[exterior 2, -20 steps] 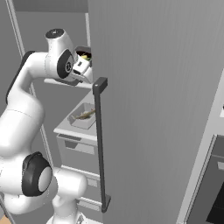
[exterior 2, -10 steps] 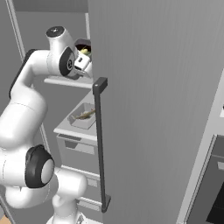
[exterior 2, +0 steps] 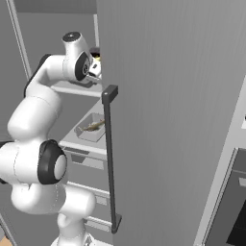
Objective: Take the meat container that has the fish and place it on the second highest rack of the freezer. Then take the vegetable container that has the avocado and corn and place it on the highest rack of the freezer.
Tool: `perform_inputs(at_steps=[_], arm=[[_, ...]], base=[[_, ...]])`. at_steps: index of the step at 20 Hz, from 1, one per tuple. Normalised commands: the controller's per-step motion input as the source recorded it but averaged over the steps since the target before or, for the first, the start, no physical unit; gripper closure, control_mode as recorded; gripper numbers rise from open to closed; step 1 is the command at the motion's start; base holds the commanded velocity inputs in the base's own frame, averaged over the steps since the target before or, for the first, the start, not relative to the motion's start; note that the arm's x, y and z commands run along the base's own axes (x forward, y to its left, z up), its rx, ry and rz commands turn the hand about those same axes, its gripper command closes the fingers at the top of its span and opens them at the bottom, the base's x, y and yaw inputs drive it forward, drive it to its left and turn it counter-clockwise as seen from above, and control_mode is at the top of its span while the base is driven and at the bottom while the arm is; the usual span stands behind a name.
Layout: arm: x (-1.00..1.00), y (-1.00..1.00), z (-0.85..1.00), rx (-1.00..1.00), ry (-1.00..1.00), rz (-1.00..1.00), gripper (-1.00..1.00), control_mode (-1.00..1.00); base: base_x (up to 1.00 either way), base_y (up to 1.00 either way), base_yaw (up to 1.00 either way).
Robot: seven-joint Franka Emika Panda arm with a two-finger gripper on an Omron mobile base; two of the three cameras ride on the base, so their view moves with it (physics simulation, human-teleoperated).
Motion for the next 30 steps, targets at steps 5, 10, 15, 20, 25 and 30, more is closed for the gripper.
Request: perform_inputs(at_steps=[5,10,15,20,25,30], arm=[[0.34,0.00,-0.06,0.00,0.02,0.00,1.00,-1.00],[0.15,0.00,-0.35,0.00,0.01,0.00,1.00,-1.00],[0.07,0.00,-0.14,0.00,0.00,0.00,1.00,-1.00],[0.02,0.00,0.01,0.00,0.00,0.00,-1.00,-1.00],[0.02,0.02,0.13,-0.04,0.00,0.00,-1.00,-1.00],[-0.26,0.10,0.12,-0.02,-0.15,0.00,-1.00,-1.00]], base=[[0.00,0.00,0.00],[0.00,0.00,0.00],[0.00,0.00,0.00],[0.00,0.00,0.00],[0.00,0.00,0.00],[0.00,0.00,0.00]])
